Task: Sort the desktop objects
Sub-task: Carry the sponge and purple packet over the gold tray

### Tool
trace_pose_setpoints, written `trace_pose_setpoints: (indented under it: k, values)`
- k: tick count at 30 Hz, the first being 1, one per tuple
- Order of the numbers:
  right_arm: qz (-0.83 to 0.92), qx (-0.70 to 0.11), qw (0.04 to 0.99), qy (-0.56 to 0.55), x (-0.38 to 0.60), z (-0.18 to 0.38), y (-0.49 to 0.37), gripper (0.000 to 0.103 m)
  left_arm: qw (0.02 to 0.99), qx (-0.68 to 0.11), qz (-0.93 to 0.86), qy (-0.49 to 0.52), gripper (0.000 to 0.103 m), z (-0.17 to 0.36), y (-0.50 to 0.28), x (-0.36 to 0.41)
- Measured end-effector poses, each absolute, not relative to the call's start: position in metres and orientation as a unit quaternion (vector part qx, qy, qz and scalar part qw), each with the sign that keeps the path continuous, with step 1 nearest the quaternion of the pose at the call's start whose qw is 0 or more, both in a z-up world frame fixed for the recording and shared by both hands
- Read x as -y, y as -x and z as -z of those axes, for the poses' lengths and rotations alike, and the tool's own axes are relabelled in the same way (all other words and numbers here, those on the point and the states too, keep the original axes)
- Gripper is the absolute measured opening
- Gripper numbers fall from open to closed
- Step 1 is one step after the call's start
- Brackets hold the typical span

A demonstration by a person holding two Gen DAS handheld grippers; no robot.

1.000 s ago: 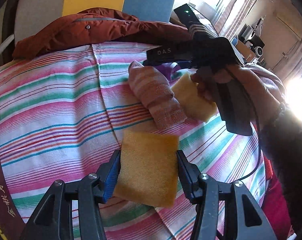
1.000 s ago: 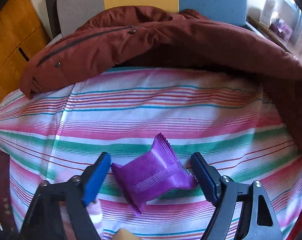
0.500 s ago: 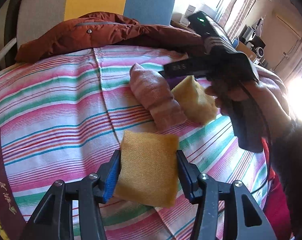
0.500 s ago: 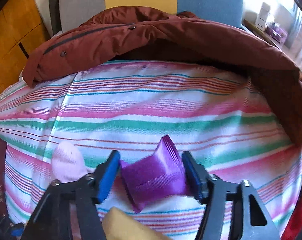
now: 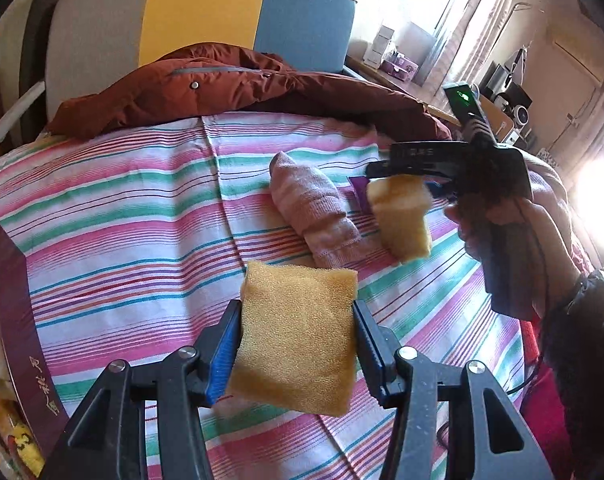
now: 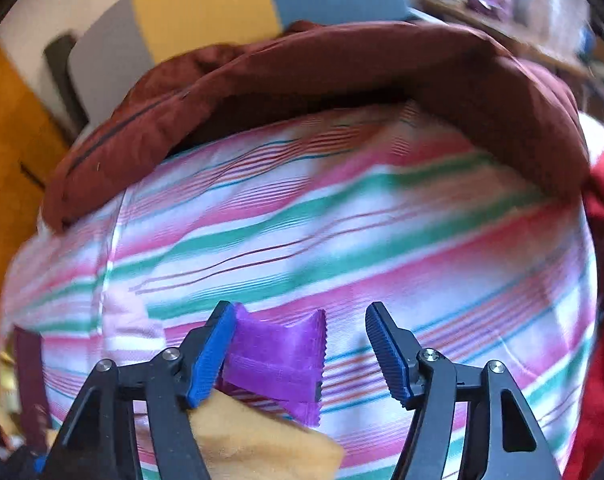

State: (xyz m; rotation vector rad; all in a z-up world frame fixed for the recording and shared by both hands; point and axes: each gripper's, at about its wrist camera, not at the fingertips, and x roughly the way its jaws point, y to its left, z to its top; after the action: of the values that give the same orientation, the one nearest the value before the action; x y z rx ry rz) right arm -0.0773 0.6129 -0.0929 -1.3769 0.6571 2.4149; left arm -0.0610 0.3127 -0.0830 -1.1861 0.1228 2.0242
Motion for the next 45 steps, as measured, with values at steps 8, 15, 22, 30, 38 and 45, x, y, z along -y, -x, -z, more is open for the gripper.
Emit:
trace_pose_setpoints:
  k: [8,15,22,30,38,45]
  values:
    - [-0.83,-0.247,0.168,0.471,-0.624,0.086,0.078,0.074,0.387,-0.043,-0.794,0.466,0.054,0.08,0.059,-0.306]
    - [-0.808,-0.203,0.163,0.528,-0.613,0.098,0.1,0.075,0.387,-0.038,-0.796,0.464,0.054,0.076,0.055,-0.299]
    - [-0.809,-0.161,0.136,0.548,-0.573,0.103,0.095,0.083,0.393,-0.03,-0.797,0.458,0.054,0.065,0.047,-0.287]
    - [-0.818,-0.179,0.108,0.535,-0.545,0.093,0.069,0.054,0.39,-0.02,-0.804,0.448,0.054,0.053,0.032,-0.261]
    - [-0.831,-0.228,0.131,0.491,-0.543,0.075,0.034,0.047,0.384,-0.01,-0.812,0.439,0.054,0.044,0.023,-0.238]
    - [-0.848,-0.244,0.148,0.446,-0.546,0.043,0.021,0.047,0.384,-0.004,-0.82,0.426,0.054,0.033,0.014,-0.226]
